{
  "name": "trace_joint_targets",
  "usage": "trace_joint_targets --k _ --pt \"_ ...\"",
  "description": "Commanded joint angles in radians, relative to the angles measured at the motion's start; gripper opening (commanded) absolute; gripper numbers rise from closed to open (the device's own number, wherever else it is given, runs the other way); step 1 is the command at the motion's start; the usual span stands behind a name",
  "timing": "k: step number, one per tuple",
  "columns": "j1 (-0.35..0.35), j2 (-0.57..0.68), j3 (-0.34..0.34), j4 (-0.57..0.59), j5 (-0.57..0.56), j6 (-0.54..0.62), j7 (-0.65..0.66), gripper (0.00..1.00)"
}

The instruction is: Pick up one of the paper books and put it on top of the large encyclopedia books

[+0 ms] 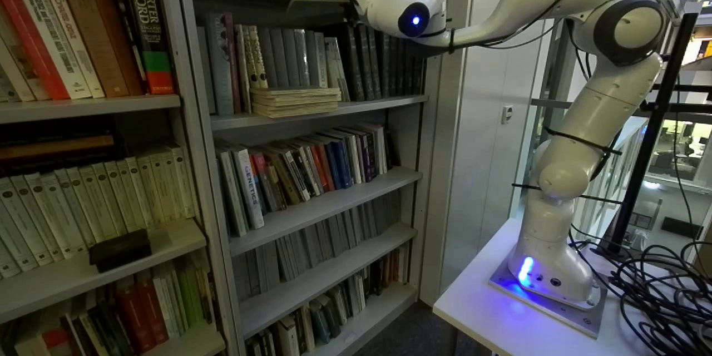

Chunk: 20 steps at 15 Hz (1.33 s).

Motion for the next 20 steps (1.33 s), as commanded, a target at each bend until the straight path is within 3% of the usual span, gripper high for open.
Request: trace_joint_targets --k 1,13,20 --pt "-0.018 0.042 -0.027 0.073 -0.023 0.05 -0.048 0.03" --pt "-0.055 0.054 -0.075 0.124 0.001 0.096 -0.151 0.03" --pt "-0.064 0.049 -0.119 0.118 0.105 0.195 -0.217 0.03"
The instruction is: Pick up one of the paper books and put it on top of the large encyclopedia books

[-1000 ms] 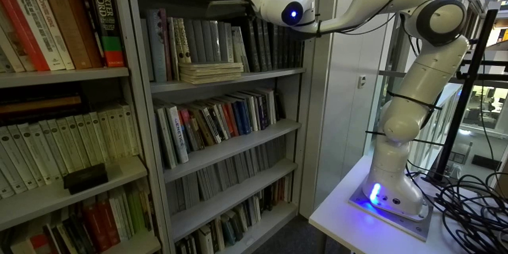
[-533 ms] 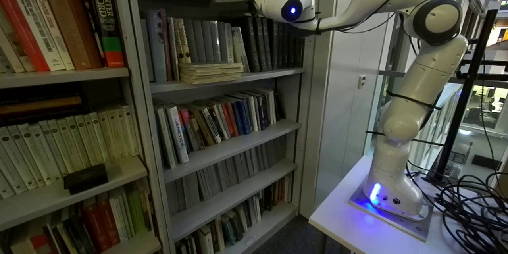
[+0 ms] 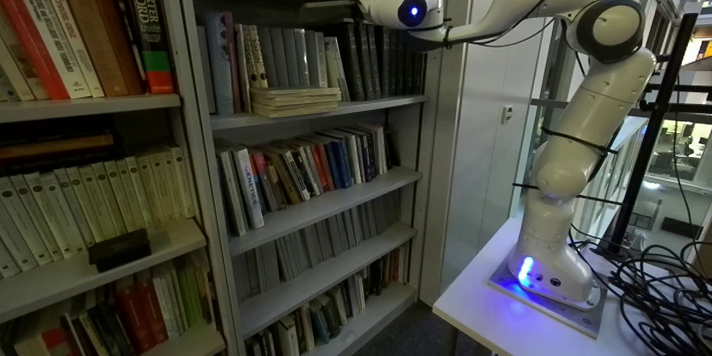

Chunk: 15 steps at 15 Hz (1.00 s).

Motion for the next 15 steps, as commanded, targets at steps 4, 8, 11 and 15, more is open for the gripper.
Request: trace_joint_targets --k 4,8,11,15 --pt "-0.038 0.003 -0.03 0.042 0.124 0.113 -0.127 0.03" --pt "-0.057 0.007 -0.032 0.047 0.177 0.111 -0.191 0.03" --pt "-0.071 0.012 -0.04 0.059 0.215 0.11 -0.23 0.03" --pt "-0.088 0.03 -0.051 0.084 0.273 0.112 -0.273 0.03"
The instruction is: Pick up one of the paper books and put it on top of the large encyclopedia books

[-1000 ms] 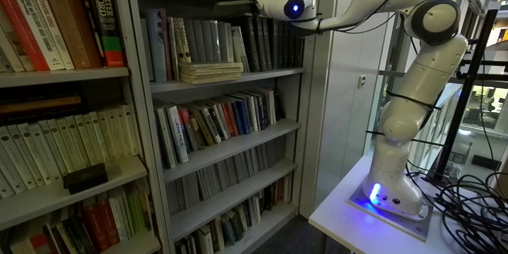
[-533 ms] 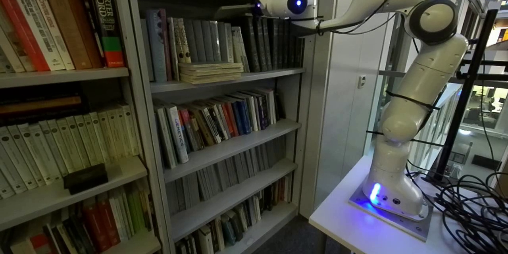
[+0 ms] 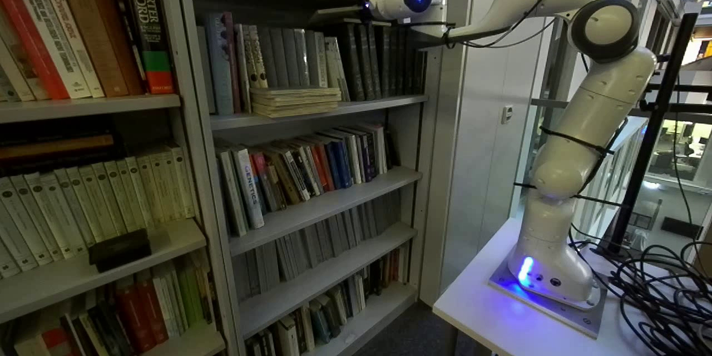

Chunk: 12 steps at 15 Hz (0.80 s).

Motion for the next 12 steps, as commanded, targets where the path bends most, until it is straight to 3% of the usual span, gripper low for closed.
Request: trace_joint_targets --k 1,10,11,12 --pt "-0.027 0.037 -0.009 0.071 0.06 0.028 -0.083 0.03" --pt "-0.033 0.125 -0.017 0.174 0.243 0.041 -0.259 0.03" --pt "-0.037 0.083 0.006 0.096 0.201 0.003 -0.198 0.12" --pt "-0.037 0.086 0.006 0.099 0.223 0.003 -0.212 0.12"
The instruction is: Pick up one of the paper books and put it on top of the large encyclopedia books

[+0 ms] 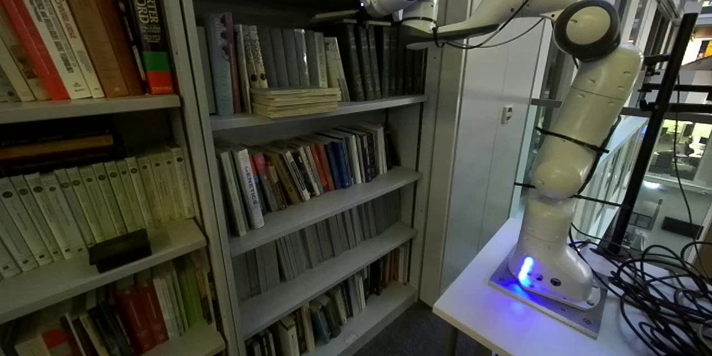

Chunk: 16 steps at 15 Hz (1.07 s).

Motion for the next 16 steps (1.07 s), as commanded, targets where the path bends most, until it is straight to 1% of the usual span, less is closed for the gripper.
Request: trace_joint_targets --k 1,3,4,6,7,11,16 --pt "-0.02 0.001 0.017 0.003 0.015 0.003 -0.009 0.12" --pt "-0.02 0.002 0.017 0.003 0.017 0.003 -0.009 0.12" --pt "-0.02 0.002 0.017 0.003 0.017 0.003 -0.009 0.03" --pt "-0.014 -0.017 0.036 -0.038 -0.015 -0.002 0.006 0.03" --pt "-0.019 -0.021 0.046 -0.044 -0.056 -0.021 0.016 0.03" --pt "-0.028 -0.054 0.052 -0.06 -0.139 -0.07 0.027 0.03" --pt "-0.053 -0.085 0.026 -0.056 -0.149 -0.121 0.025 0.03"
